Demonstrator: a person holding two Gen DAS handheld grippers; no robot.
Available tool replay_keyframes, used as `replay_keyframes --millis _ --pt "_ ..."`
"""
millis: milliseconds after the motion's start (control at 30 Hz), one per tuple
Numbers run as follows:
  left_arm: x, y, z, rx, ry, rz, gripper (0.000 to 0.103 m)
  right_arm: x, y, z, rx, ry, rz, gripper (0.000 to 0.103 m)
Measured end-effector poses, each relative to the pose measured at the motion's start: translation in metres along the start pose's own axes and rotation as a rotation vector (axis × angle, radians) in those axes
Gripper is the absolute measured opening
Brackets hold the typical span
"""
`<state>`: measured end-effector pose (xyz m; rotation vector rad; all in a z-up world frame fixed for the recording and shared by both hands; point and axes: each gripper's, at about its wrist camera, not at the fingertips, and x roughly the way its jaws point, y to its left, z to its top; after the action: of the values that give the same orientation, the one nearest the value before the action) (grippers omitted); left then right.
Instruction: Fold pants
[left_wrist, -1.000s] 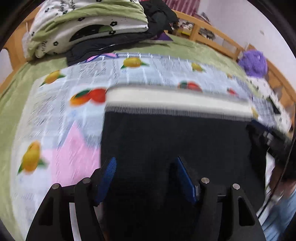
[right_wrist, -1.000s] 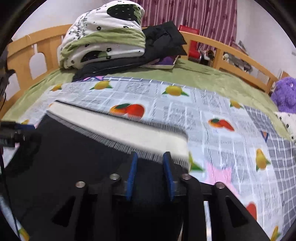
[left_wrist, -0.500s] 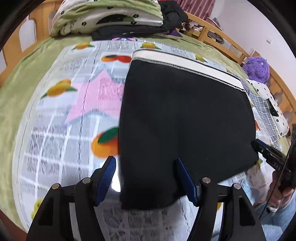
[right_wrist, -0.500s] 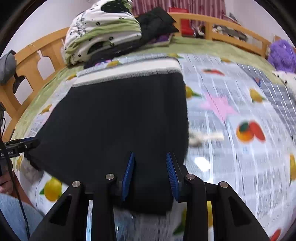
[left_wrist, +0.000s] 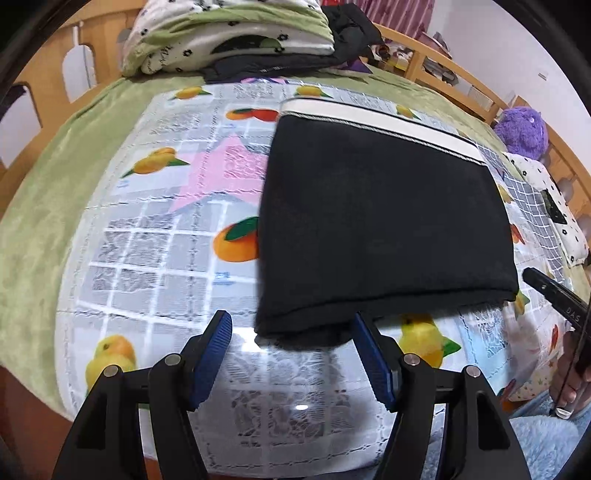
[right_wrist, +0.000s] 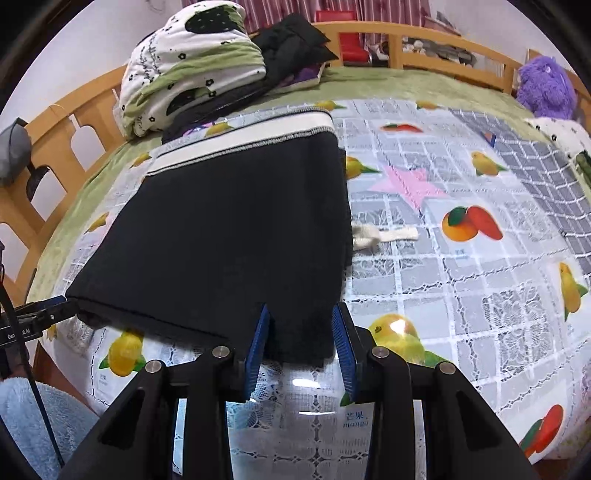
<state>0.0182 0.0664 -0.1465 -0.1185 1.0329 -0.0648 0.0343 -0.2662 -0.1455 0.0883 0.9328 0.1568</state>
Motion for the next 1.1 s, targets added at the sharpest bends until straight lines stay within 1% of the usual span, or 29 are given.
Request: replay_keyframes --millis 33,100,167,233,333,433,467,500,533,600,667,733,767,800,833,867,933,967,1000,1067,1100 --pt "0.0 0.001 -0.001 0.003 0.0 0.008 0.065 -0.002 0.001 0.0 0.001 -0.008 -0.004 0.036" --pt "0.007 0.005 -0.002 0.016 0.023 0.018 0.065 -0.005 0.0 0.002 0.018 -0.023 -0.003 0.036" --pt "0.016 0.01 -0.006 0.004 0.038 0.011 0.065 -0.002 -0.004 0.005 0.048 -0.025 0.017 0.036" --pt "0.025 0.014 -0.009 -0.01 0.035 -0.006 0.065 0.007 -0.007 0.006 0.067 -0.009 0.026 0.036" --pt "0.03 0.011 -0.01 0.011 0.002 0.006 0.065 0.032 -0.009 0.003 0.066 0.06 0.013 0.036" --pt "0.033 0.005 -0.008 0.042 -0.028 0.005 0.064 0.043 -0.012 0.001 0.088 0.071 0.03 0.036" --pt "0.033 0.004 -0.005 0.044 -0.039 -0.014 0.06 0.044 -0.013 0.002 0.093 0.075 0.036 0.032" --pt "0.032 0.003 -0.004 0.049 -0.047 -0.046 0.033 0.043 -0.014 0.003 0.1 0.073 0.046 0.016" --pt "0.031 0.001 -0.002 0.054 -0.05 -0.085 0.025 0.042 -0.016 0.005 0.102 0.064 0.042 0.009" --pt "0.017 -0.001 0.002 0.067 -0.115 -0.076 0.023 0.033 -0.018 0.008 0.107 0.022 0.045 0.005" --pt "0.007 -0.002 -0.001 0.1 -0.163 -0.089 0.023 0.024 -0.024 0.011 0.134 -0.017 0.069 0.005" --pt "0.014 0.001 -0.004 0.103 -0.134 -0.087 0.025 0.024 -0.027 0.013 0.139 0.004 0.076 0.005" --pt "0.024 0.003 -0.008 0.094 -0.1 -0.075 0.027 0.031 -0.029 0.011 0.15 0.035 0.083 0.005" --pt "0.029 0.004 -0.012 0.094 -0.084 -0.069 0.032 0.036 -0.03 0.01 0.157 0.054 0.09 0.006" --pt "0.03 0.006 -0.016 0.094 -0.09 -0.077 0.033 0.041 -0.03 0.009 0.155 0.074 0.091 0.007" --pt "0.028 0.006 -0.018 0.095 -0.095 -0.083 0.038 0.045 -0.028 0.008 0.139 0.093 0.086 0.009" --pt "0.025 0.007 -0.021 0.103 -0.075 -0.096 0.068 0.042 -0.027 0.008 0.122 0.091 0.086 0.012" --pt "0.023 0.006 -0.024 0.115 -0.067 -0.115 0.071 0.039 -0.029 0.009 0.126 0.086 0.093 0.017" --pt "0.022 0.004 -0.026 0.126 -0.068 -0.116 0.071 0.037 -0.031 0.009 0.14 0.082 0.11 0.024" --pt "0.026 -0.002 -0.026 0.155 -0.072 -0.078 0.071 0.036 -0.034 0.009 0.173 0.078 0.138 0.029" --pt "0.028 -0.005 -0.025 0.164 -0.079 -0.055 0.071 0.038 -0.034 0.007 0.176 0.083 0.141 0.029"
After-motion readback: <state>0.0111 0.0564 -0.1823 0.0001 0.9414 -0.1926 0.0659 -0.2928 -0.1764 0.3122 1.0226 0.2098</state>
